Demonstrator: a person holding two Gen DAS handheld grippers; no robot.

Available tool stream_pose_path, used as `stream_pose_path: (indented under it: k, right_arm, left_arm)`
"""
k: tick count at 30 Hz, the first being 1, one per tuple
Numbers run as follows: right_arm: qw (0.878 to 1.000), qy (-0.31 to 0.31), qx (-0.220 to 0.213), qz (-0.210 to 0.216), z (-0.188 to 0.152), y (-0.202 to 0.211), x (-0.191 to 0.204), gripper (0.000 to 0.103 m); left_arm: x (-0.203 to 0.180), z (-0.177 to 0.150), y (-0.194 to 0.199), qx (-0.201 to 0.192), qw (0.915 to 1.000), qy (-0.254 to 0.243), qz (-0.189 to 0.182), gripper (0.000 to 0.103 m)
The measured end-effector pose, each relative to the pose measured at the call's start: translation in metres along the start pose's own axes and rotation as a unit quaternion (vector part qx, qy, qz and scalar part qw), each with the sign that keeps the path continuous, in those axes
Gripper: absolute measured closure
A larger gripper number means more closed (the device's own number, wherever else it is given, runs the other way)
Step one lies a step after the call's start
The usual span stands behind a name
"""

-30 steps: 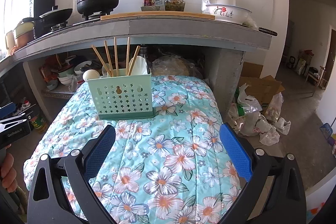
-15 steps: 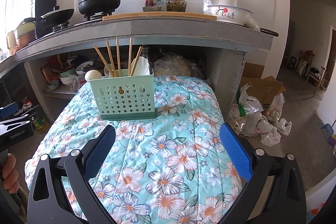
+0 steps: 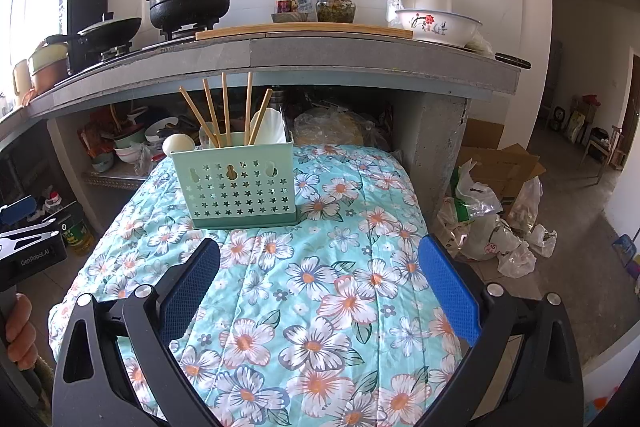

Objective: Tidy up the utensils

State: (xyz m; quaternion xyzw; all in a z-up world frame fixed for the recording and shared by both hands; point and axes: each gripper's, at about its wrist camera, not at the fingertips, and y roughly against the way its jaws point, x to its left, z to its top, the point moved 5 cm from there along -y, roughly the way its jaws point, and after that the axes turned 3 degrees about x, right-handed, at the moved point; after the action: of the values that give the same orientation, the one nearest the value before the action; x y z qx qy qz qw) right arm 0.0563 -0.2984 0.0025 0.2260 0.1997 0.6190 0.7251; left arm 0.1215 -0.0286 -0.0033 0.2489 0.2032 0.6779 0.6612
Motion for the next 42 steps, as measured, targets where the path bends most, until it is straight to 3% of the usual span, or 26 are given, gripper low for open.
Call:
stream_pose_path:
  k: [42]
  right_arm:
    - [1.0,0.002,0.0,0.005,0.0016,0.0005,0.0045,0.006]
  left_arm:
    - [0.0015,-0.0001,-0.0024,0.002,1.0,0.0,-0.002,0.008]
